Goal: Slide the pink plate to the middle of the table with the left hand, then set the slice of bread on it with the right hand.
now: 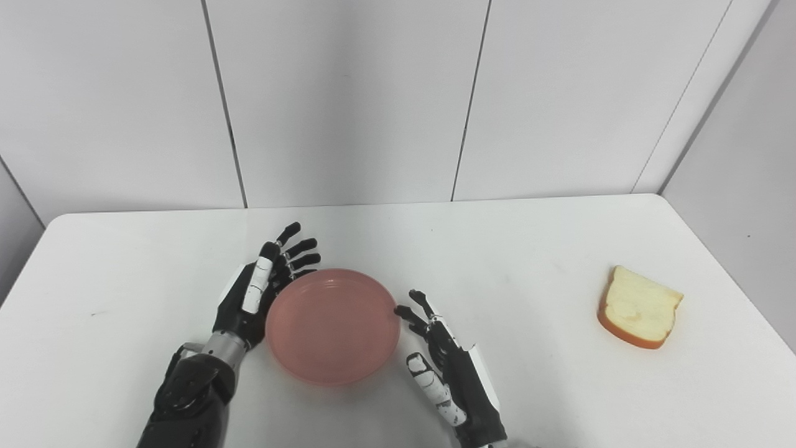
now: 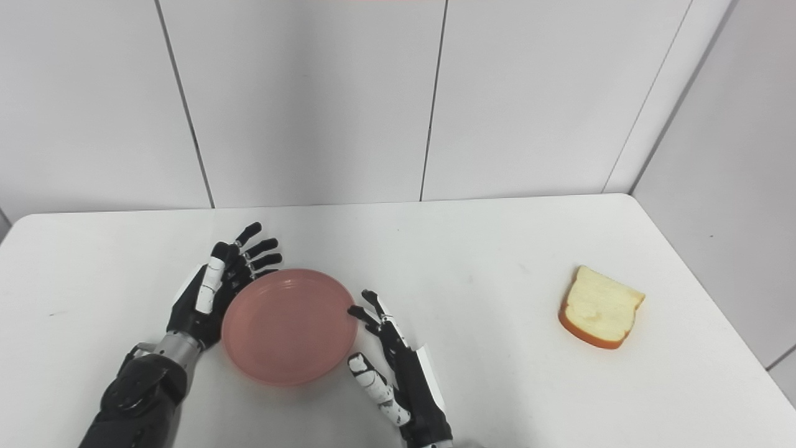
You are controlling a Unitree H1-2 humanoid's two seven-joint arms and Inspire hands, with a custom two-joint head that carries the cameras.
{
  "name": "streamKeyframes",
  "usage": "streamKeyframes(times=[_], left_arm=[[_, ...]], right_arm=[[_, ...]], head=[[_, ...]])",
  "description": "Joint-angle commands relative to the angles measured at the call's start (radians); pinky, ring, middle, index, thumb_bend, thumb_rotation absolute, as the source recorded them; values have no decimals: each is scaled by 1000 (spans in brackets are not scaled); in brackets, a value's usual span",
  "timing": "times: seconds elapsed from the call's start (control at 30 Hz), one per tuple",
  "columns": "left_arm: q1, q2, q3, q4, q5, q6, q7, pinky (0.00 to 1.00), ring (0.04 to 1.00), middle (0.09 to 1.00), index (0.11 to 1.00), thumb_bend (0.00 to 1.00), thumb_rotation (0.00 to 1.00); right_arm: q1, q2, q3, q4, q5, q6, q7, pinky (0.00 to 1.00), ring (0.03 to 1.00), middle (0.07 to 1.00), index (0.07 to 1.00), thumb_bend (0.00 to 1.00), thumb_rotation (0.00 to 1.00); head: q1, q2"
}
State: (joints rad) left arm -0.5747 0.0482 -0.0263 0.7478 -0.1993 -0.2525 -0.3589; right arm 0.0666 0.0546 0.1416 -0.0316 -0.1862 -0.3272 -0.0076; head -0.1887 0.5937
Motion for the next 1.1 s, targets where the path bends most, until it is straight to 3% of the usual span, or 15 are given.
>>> streamKeyframes(times=[0.0,0.17,0.4,0.57,0.67,0.77,0.87,0.97,1.07], left_arm=[[45,-27,-4,49,8,29,5,746,798,840,895,905,885],[42,-39,-1,66,10,16,10,742,799,835,884,903,886],[37,-38,3,92,13,3,10,738,795,842,888,885,889],[28,-38,3,114,14,-8,5,739,803,851,896,881,894],[22,-41,1,124,18,-15,7,738,803,849,897,872,897],[15,-46,5,143,16,-25,8,741,803,846,897,870,893],[11,-48,7,153,21,-34,8,745,800,842,894,874,891],[9,-49,11,160,23,-37,10,743,799,843,894,869,891],[10,-46,8,154,33,-39,16,738,802,845,900,883,897]], right_arm=[[20,-13,-4,-30,7,3,3,906,882,835,920,701,879],[37,-35,-26,-55,41,-19,-2,917,898,856,926,691,848],[40,-49,-80,-159,127,1,2,949,936,892,922,748,756],[15,-105,-119,-232,113,26,11,951,941,886,932,775,699],[-14,-182,-150,-248,113,32,33,944,937,888,947,806,591],[-46,-280,-189,-222,84,-9,54,934,942,906,987,835,541],[-97,-419,-230,-153,78,-50,93,988,991,960,999,899,471],[-148,-577,-259,-82,15,-94,135,1000,1000,998,1000,952,483],[-206,-741,-246,-33,-32,-126,201,994,1000,1000,1000,963,415]], head=[[-1,0],[2,-1],[4,-3],[6,-6],[6,-11],[11,-20],[13,-22],[12,-23],[9,-25]])
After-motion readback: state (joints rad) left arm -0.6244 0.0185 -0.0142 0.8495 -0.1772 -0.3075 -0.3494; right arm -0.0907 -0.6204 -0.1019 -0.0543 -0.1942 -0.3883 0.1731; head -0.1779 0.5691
